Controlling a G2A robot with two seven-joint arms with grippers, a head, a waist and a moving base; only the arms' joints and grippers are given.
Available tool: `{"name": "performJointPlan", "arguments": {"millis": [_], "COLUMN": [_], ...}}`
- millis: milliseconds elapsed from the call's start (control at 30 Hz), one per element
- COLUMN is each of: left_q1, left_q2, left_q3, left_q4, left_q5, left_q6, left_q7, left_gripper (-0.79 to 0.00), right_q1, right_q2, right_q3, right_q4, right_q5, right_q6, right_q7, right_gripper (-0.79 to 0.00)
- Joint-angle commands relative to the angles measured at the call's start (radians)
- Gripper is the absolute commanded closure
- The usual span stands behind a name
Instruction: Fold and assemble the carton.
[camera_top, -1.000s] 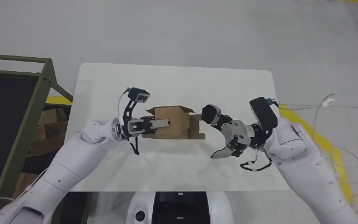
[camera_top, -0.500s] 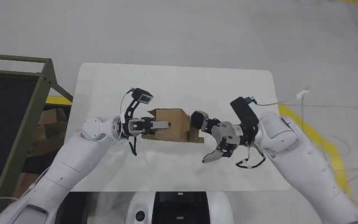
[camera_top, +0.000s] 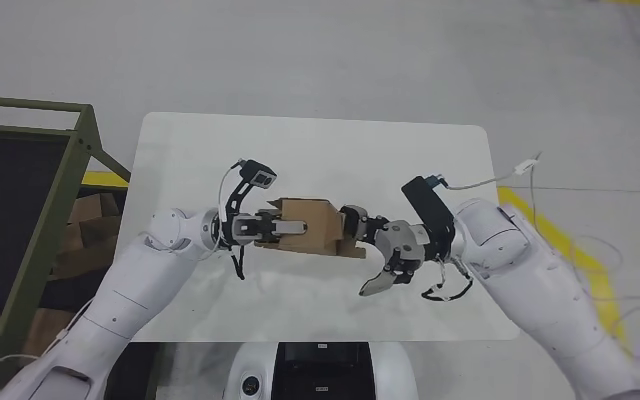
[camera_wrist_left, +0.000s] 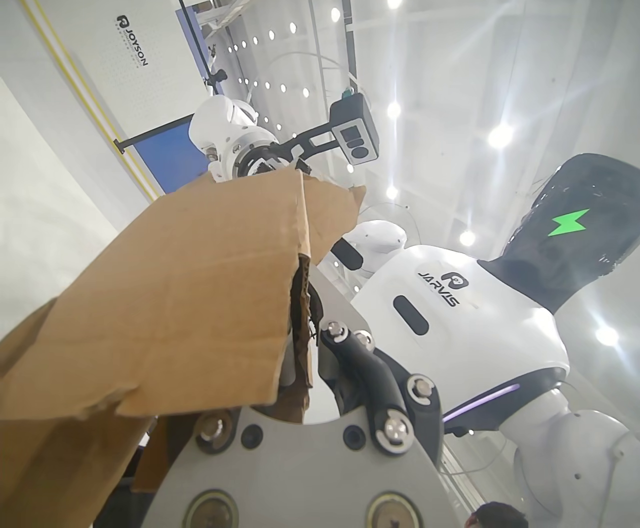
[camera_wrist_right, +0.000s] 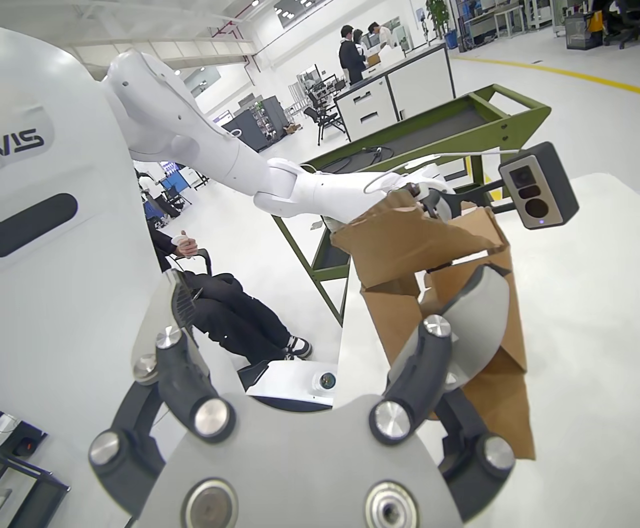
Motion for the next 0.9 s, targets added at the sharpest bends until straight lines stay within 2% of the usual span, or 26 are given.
{"name": "performJointPlan", "arguments": {"millis": [0,867], "left_q1": [0.002,0.025], "left_q2": [-0.003,-0.030], "left_q3": [-0.003,-0.038], "left_q4": [-0.002,-0.021], "left_q5": [0.010,0.067], "left_q6": [-0.001,-0.007], "left_q7": [0.001,0.007], "left_gripper": [0.000,0.000], "right_q1": [0.007,0.127], "right_q2": [-0.005,-0.043], "right_q3": [-0.017,-0.187], "right_q4": [0.004,0.119], "right_q5": [0.028,0.111], "right_q6": [0.000,0.000], "right_q7": [0.000,0.002], "right_gripper": [-0.785,-0.785]}}
